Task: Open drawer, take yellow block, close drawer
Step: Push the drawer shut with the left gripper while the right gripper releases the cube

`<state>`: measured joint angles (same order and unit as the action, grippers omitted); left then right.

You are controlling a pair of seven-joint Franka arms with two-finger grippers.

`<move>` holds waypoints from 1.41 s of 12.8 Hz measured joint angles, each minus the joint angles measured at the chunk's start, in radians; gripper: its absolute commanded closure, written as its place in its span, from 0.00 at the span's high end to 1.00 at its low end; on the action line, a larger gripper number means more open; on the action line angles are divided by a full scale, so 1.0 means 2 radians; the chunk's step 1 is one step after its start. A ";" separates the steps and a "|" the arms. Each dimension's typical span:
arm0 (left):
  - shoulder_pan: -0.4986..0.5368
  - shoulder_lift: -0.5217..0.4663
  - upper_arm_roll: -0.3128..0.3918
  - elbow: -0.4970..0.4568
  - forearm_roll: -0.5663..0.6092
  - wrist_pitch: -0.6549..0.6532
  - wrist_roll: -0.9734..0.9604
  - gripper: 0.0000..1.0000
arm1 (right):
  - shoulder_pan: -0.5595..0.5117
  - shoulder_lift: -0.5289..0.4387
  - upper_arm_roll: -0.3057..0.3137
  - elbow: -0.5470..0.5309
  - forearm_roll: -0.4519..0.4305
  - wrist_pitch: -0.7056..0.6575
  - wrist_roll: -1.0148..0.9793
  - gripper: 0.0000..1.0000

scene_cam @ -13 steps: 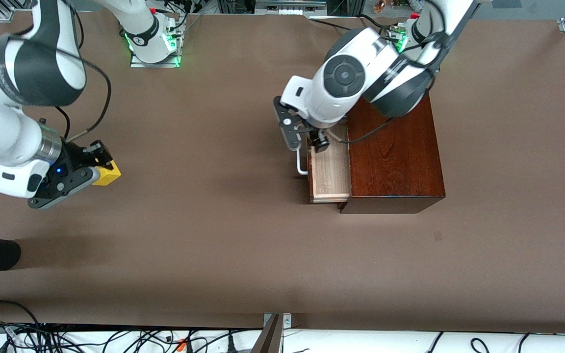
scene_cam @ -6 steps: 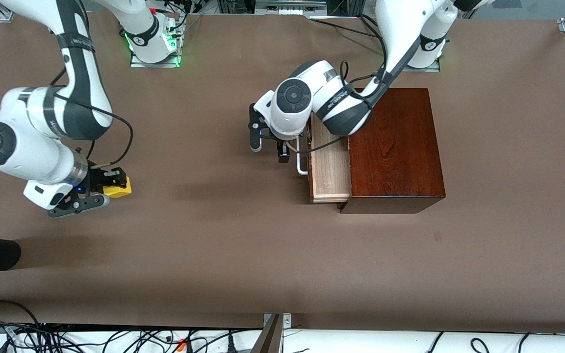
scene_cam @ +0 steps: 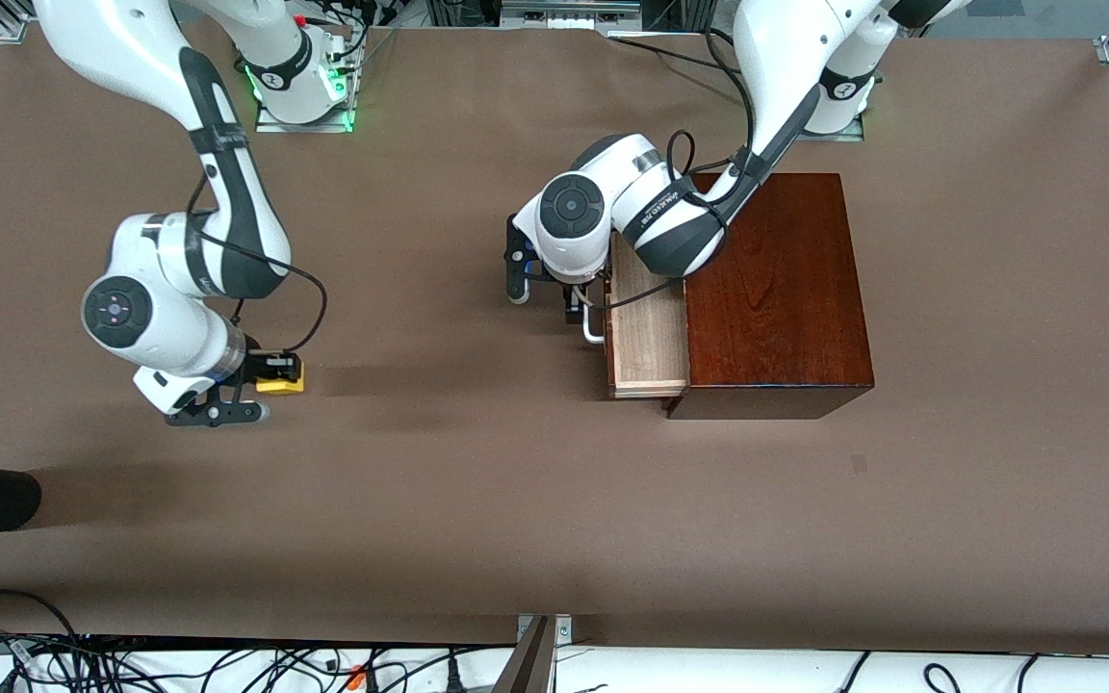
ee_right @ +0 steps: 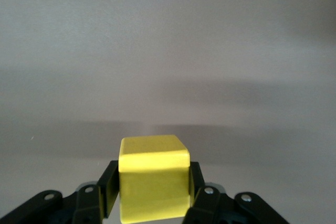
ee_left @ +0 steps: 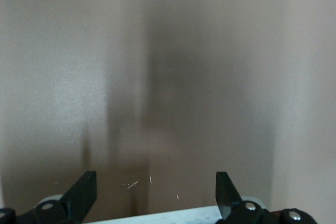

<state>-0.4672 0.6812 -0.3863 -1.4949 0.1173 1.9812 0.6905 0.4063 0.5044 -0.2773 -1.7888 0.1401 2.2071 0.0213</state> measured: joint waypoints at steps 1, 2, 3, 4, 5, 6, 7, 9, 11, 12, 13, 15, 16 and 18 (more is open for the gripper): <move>0.000 0.000 0.000 0.001 0.000 -0.004 0.003 1.00 | 0.000 0.013 0.004 -0.001 0.000 0.014 0.008 0.00; 0.002 0.000 0.000 0.001 0.000 -0.010 0.010 1.00 | 0.001 0.025 0.006 -0.001 0.000 0.026 0.011 0.00; 0.006 -0.001 -0.001 0.001 0.000 -0.020 0.017 1.00 | 0.001 0.035 0.007 -0.001 0.000 0.035 0.012 0.00; 0.013 -0.001 -0.001 0.002 0.000 -0.033 0.026 1.00 | 0.001 0.044 0.007 -0.001 0.000 0.043 0.013 0.00; 0.022 -0.002 -0.001 0.002 0.000 -0.044 0.038 1.00 | 0.000 0.051 0.007 -0.001 0.000 0.051 0.013 0.00; 0.031 -0.002 -0.003 0.002 0.000 -0.053 0.047 1.00 | 0.001 0.053 0.007 -0.001 0.000 0.053 0.013 0.06; 0.039 -0.003 -0.003 0.004 0.000 -0.063 0.053 1.00 | 0.001 0.053 0.007 -0.001 0.000 0.053 0.013 0.18; 0.055 -0.008 -0.003 0.007 0.000 -0.081 0.064 1.00 | 0.001 0.053 0.007 -0.001 0.000 0.053 0.013 0.99; 0.068 -0.011 -0.003 0.007 0.000 -0.089 0.077 1.00 | 0.000 0.054 0.007 -0.001 -0.001 0.054 0.013 1.00; 0.072 -0.012 -0.003 0.007 0.000 -0.090 0.080 1.00 | 0.001 0.054 0.007 -0.001 -0.001 0.056 0.013 1.00; 0.073 -0.012 -0.003 0.007 0.000 -0.090 0.081 1.00 | 0.001 0.053 0.007 0.000 -0.001 0.059 0.012 1.00; 0.074 -0.013 -0.003 0.007 0.000 -0.091 0.082 1.00 | 0.001 0.044 0.007 0.008 -0.001 0.063 0.012 1.00; 0.074 -0.013 -0.003 0.007 0.001 -0.094 0.082 1.00 | 0.001 0.034 0.007 0.011 -0.001 0.063 0.012 1.00; 0.074 -0.013 -0.002 0.007 0.001 -0.097 0.083 1.00 | 0.001 -0.001 0.007 0.017 -0.001 0.049 0.012 1.00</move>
<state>-0.3189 0.6543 -0.3910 -1.4802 0.1199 1.7880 0.8563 0.4078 0.5015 -0.2638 -1.7538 0.1390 2.3043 0.0449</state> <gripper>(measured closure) 0.000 0.000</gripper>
